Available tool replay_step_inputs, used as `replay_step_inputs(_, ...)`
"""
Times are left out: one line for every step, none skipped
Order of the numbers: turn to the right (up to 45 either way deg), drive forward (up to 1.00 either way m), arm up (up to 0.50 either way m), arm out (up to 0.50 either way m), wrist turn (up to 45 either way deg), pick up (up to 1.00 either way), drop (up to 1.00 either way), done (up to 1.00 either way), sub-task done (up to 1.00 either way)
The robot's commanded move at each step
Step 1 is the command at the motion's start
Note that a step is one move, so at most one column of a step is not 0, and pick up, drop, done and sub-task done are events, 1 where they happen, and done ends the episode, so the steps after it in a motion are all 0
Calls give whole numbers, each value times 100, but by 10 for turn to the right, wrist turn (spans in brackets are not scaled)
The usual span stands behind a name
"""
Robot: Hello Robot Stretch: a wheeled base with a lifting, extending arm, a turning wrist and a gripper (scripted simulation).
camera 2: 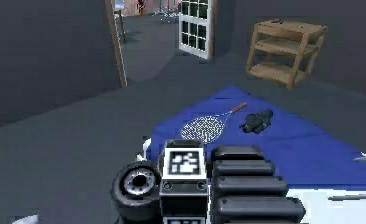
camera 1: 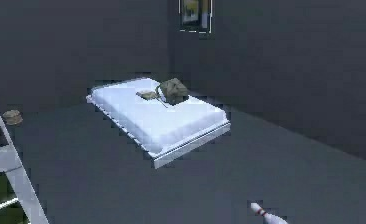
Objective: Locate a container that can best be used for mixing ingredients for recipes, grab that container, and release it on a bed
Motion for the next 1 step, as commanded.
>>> replay_step_inputs(-450,0,0,0,0,0,0,0,0)
